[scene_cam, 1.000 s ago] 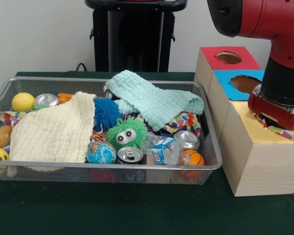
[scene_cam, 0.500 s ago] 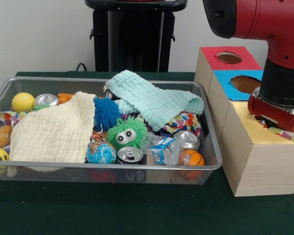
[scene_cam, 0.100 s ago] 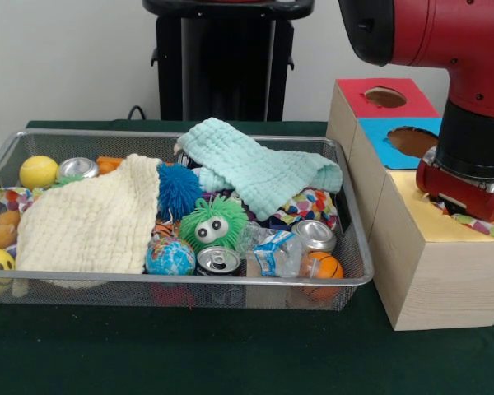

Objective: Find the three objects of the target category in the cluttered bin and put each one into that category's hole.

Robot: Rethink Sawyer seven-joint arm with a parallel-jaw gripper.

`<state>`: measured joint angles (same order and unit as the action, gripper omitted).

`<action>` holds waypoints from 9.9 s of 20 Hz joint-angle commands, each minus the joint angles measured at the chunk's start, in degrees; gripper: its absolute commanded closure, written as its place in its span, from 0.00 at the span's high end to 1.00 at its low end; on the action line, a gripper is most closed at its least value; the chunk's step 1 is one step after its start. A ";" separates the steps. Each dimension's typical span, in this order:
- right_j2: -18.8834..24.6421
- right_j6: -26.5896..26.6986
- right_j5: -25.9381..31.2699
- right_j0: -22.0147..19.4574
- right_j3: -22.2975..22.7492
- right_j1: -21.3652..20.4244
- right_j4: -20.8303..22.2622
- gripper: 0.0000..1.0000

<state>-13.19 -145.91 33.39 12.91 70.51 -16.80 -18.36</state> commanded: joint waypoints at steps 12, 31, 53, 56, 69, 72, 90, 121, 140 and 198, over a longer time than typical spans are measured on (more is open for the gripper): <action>2.35 -4.48 -1.73 0.05 3.85 12.99 2.97 1.00; 0.07 -2.13 8.78 -1.33 3.99 8.12 3.77 1.00; 0.92 -1.07 8.86 -2.35 7.41 2.04 2.87 0.00; 1.02 -0.08 13.48 -3.07 7.23 -1.05 2.58 0.00; -1.78 0.34 23.58 -1.64 8.38 -13.03 5.05 0.00; -1.04 -0.77 22.45 -1.65 8.20 -12.12 4.97 0.00; -0.06 -1.10 17.55 -2.42 7.32 -7.88 5.28 1.00; -0.39 1.63 21.51 -4.86 4.16 -9.64 7.04 0.00; -4.54 -1.29 41.39 -4.55 -10.89 -13.89 9.43 0.00; 2.05 -17.77 18.20 3.88 -3.72 2.03 1.06 0.00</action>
<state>-12.87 -146.61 57.36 16.13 63.42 -19.84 -15.35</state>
